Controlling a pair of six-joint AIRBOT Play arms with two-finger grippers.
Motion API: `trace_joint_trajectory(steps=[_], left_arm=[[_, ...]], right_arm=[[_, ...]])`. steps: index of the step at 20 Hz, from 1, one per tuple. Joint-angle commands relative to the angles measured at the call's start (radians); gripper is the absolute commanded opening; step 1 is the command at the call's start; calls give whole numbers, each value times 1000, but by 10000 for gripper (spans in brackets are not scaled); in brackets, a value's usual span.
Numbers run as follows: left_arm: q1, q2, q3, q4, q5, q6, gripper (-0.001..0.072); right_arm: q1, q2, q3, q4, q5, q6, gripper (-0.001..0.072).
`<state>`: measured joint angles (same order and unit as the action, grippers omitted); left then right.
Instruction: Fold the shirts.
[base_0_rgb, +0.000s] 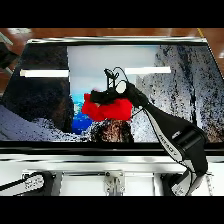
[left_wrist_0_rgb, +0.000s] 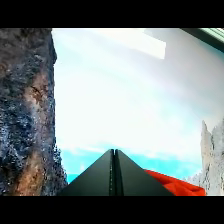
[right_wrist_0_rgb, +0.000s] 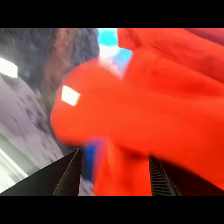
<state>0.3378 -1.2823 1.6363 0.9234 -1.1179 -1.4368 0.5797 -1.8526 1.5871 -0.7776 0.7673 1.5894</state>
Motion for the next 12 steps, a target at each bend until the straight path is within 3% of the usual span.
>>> trace_joint_trajectory(steps=[1,3,5,7,8,10,12], left_arm=[[18,66,0,9,-43,16,30],[2,63,-1,9,-43,23,30],[-11,61,-1,9,-43,23,30],[-16,61,-1,9,-45,23,30],[-16,61,-1,9,-47,23,30],[-16,61,-1,9,-47,23,30],[-21,61,-1,9,-47,23,30]], right_arm=[[-10,-27,1,80,-9,0,536],[-61,0,1,0,158,0,536],[-128,41,1,-206,358,27,537],[-225,85,1,-409,515,79,675],[-279,94,1,-462,573,90,675],[-380,92,-18,-476,628,95,675],[-433,92,-77,-392,559,93,675]])
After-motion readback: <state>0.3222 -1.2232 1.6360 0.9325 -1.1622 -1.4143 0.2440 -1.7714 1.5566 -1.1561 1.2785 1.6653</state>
